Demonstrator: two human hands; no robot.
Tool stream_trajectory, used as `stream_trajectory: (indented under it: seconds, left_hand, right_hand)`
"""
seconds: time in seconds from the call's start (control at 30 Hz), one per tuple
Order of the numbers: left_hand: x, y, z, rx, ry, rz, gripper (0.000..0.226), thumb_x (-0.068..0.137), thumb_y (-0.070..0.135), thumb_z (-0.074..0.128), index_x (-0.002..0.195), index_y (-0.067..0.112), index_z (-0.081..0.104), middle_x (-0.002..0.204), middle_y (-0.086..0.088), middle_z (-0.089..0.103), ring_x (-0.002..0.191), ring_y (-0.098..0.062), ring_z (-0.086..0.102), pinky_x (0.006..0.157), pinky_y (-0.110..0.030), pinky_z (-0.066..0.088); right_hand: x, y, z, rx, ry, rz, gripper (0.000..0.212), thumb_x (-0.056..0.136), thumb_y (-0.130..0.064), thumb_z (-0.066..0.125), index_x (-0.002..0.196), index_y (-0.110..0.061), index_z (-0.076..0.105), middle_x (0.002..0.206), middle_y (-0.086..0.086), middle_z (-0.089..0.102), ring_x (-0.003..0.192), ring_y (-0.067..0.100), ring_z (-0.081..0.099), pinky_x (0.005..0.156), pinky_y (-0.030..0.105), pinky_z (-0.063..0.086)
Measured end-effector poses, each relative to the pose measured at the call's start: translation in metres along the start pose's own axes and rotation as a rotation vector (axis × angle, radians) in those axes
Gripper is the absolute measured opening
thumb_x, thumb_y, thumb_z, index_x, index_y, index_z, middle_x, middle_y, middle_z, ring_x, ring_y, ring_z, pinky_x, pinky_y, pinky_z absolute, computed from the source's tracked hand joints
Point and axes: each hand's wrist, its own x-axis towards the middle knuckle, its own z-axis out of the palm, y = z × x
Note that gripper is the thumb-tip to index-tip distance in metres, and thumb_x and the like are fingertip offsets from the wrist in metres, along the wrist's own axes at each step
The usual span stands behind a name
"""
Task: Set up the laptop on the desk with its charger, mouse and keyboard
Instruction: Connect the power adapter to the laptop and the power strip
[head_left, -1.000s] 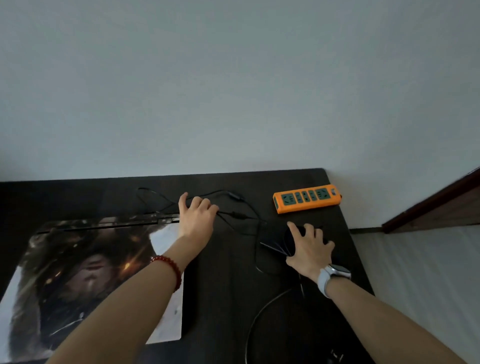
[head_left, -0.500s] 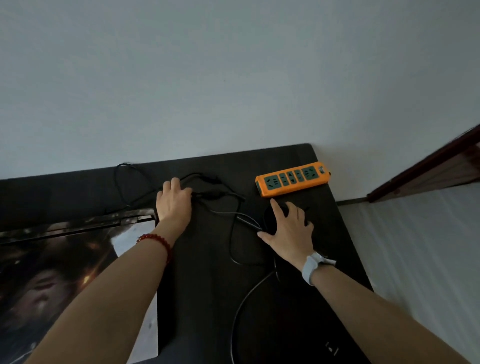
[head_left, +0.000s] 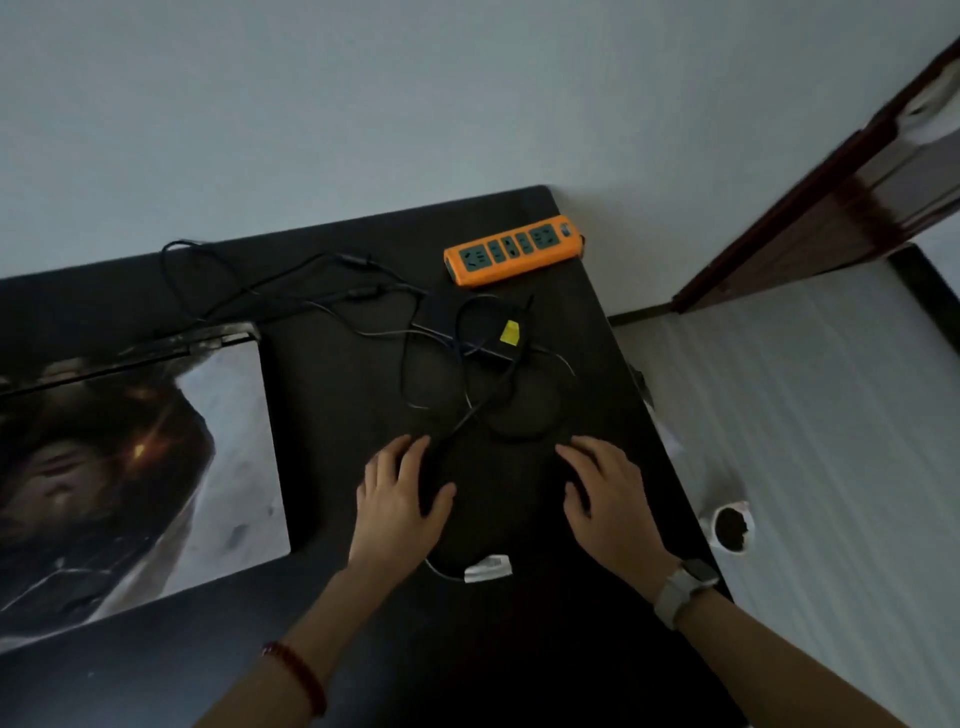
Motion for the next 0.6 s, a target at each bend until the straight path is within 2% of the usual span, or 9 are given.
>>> stream_trajectory:
  seconds: [0.03,0.1,0.17,0.23,0.3,0.37,0.43,0.53,0.6]
  left_hand:
    - [-0.012,-0.001,0.008,0.038,-0.05,0.01,0.068,0.083,0.045,0.059,0.141,0.022,0.033,0.146,-0.007,0.03,0.135,-0.026,0.026,0.106,-0.05,0.032]
    - [-0.029,-0.002,0.02,0.149,-0.149,0.125,0.074,0.081,0.058,0.05,0.144,0.028,0.025,0.153,-0.006,0.019,0.142,-0.027,0.013,0.11,-0.052,0.023]
    - [-0.034,-0.004,0.026,0.275,-0.232,0.259,0.074,0.08,0.068,0.038,0.144,0.032,0.025,0.155,-0.005,0.016,0.143,-0.027,0.007,0.113,-0.052,0.014]
    - [-0.032,-0.003,0.03,0.326,-0.264,0.287,0.069,0.083,0.064,0.042,0.142,0.03,0.03,0.155,-0.005,0.018,0.143,-0.026,0.008,0.114,-0.048,0.008]
    - [-0.024,0.005,0.031,0.266,-0.192,0.24,0.059,0.086,0.048,0.054,0.138,0.022,0.041,0.151,-0.007,0.029,0.14,-0.027,0.021,0.114,-0.047,0.016]
    - [-0.011,0.017,0.028,0.21,-0.105,0.208,0.049,0.087,0.036,0.058,0.131,0.016,0.049,0.143,-0.009,0.04,0.132,-0.027,0.034,0.109,-0.046,0.028]
    - [0.004,0.03,0.023,0.18,-0.024,0.222,0.041,0.088,0.03,0.058,0.125,0.014,0.053,0.134,-0.009,0.048,0.126,-0.027,0.04,0.104,-0.045,0.033]
    - [0.035,0.047,0.005,0.1,0.102,0.252,0.035,0.089,0.026,0.057,0.12,0.011,0.057,0.125,-0.009,0.053,0.119,-0.027,0.046,0.097,-0.045,0.039]
    - [0.055,0.056,-0.012,-0.007,0.177,0.224,0.036,0.091,0.03,0.052,0.12,0.011,0.056,0.123,-0.009,0.054,0.117,-0.027,0.047,0.097,-0.045,0.039]
  right_hand:
    - [-0.016,0.006,0.003,-0.062,-0.06,-0.011,0.048,0.081,-0.012,0.059,0.129,-0.016,0.05,0.132,0.011,0.049,0.125,0.028,0.044,0.1,0.047,0.041]
    - [-0.042,0.018,0.006,-0.169,-0.26,-0.047,0.059,0.082,-0.017,0.052,0.138,-0.024,0.036,0.141,0.006,0.038,0.132,0.024,0.033,0.107,0.042,0.031]
    - [-0.053,0.029,0.008,-0.223,-0.374,-0.066,0.063,0.086,-0.022,0.047,0.143,-0.03,0.021,0.147,0.002,0.03,0.136,0.023,0.026,0.108,0.041,0.027]
    - [-0.052,0.031,0.008,-0.286,-0.351,-0.096,0.056,0.09,-0.031,0.048,0.141,-0.031,0.025,0.147,0.004,0.031,0.134,0.025,0.03,0.105,0.043,0.031]
    - [-0.044,0.029,0.009,-0.373,-0.35,-0.159,0.047,0.09,-0.036,0.05,0.135,-0.029,0.036,0.145,0.008,0.034,0.132,0.029,0.033,0.103,0.046,0.034]
    - [-0.033,0.022,0.012,-0.453,-0.37,-0.284,0.038,0.091,-0.031,0.05,0.128,-0.022,0.046,0.143,0.01,0.037,0.131,0.03,0.035,0.102,0.048,0.033]
    - [-0.023,0.017,0.007,-0.463,-0.285,-0.338,0.031,0.087,-0.022,0.057,0.117,-0.018,0.056,0.135,0.01,0.049,0.124,0.029,0.046,0.098,0.046,0.039]
    - [0.004,0.024,-0.016,-0.31,0.047,-0.224,0.029,0.073,-0.014,0.074,0.101,-0.015,0.067,0.116,0.009,0.065,0.1,0.026,0.065,0.081,0.042,0.053]
    - [0.029,0.035,-0.038,-0.165,0.125,-0.123,0.023,0.083,-0.019,0.064,0.105,-0.014,0.064,0.112,0.009,0.066,0.096,0.024,0.065,0.083,0.041,0.054]
